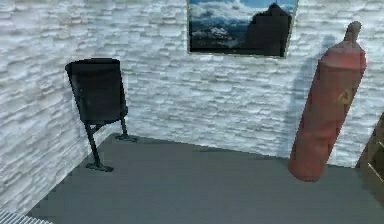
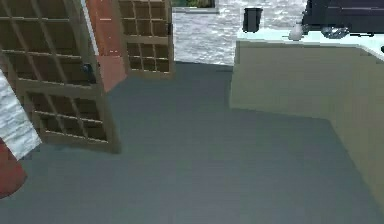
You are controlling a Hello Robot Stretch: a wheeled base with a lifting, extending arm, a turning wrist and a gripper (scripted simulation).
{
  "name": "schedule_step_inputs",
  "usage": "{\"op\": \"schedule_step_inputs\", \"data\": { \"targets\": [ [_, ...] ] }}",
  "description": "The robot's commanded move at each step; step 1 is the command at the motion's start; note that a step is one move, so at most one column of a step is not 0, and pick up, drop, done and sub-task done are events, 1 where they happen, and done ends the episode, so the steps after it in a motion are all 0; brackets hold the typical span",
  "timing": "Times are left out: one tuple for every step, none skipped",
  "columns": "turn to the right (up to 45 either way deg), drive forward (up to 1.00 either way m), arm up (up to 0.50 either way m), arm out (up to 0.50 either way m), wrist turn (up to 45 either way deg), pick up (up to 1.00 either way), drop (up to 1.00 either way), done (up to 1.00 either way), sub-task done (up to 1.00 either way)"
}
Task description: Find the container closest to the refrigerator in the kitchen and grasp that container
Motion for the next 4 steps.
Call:
{"op": "schedule_step_inputs", "data": {
  "targets": [
    [0.0, 0.8, 0.0, 0.0, 0.0, 0.0, 0.0, 0.0, 0.0],
    [-39.0, 0.0, 0.0, 0.0, 0.0, 0.0, 0.0, 0.0, 0.0],
    [0.0, 0.2, 0.0, 0.0, 0.0, 0.0, 0.0, 0.0, 0.0],
    [45.0, 0.0, 0.0, 0.0, 0.0, 0.0, 0.0, 0.0, 0.0]
  ]
}}
